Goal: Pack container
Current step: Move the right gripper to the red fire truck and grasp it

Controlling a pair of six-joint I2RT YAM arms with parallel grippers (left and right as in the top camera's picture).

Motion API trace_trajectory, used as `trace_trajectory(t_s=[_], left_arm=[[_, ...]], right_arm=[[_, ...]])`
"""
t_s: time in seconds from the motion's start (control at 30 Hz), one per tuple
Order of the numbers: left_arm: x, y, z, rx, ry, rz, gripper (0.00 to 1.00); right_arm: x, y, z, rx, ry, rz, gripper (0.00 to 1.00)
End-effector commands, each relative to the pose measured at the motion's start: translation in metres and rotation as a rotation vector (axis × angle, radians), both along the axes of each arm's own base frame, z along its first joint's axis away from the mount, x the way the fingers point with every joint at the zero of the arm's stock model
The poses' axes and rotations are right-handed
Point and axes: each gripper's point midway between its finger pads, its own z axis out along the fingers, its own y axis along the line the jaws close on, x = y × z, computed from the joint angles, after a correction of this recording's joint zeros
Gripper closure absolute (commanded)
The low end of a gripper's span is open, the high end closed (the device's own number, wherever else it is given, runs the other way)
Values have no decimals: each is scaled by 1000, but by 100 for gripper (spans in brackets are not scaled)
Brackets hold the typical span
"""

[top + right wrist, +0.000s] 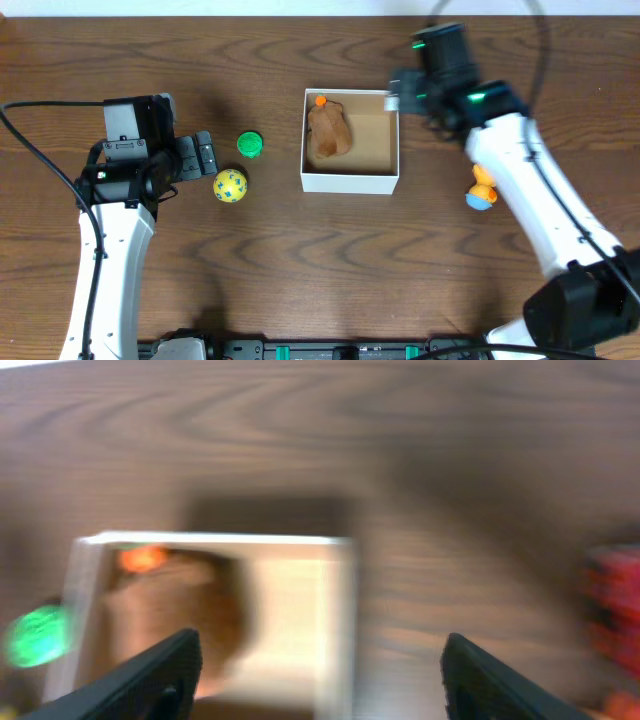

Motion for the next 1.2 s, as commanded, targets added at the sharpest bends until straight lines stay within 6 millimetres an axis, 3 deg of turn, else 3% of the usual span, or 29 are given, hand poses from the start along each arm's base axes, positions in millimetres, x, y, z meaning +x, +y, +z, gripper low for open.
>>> trace_trajectory(t_s=[0.0, 0.07, 0.17, 0.37, 0.6, 0.93, 1.17], left_arm=[[4, 0, 6, 5, -16, -14, 2], [4, 0, 6, 5, -16, -14, 2], [4, 0, 6, 5, -16, -14, 2], [3, 0, 6, 5, -15, -14, 2], [4, 0, 6, 5, -16, -14, 2], [4, 0, 6, 5, -16, -14, 2], [4, 0, 6, 5, -16, -14, 2]], right_arm=[[4, -80, -6, -90, 36, -151, 18], [2, -122, -23, -106, 96, -230, 18], [0, -169, -51, -91, 170, -327, 14], [16, -204, -102, -34, 231, -231, 14], [13, -206, -151, -13, 326, -126, 15], [9, -197, -186, -33, 399, -50, 16], [6, -195, -199, -27, 428, -49, 33]])
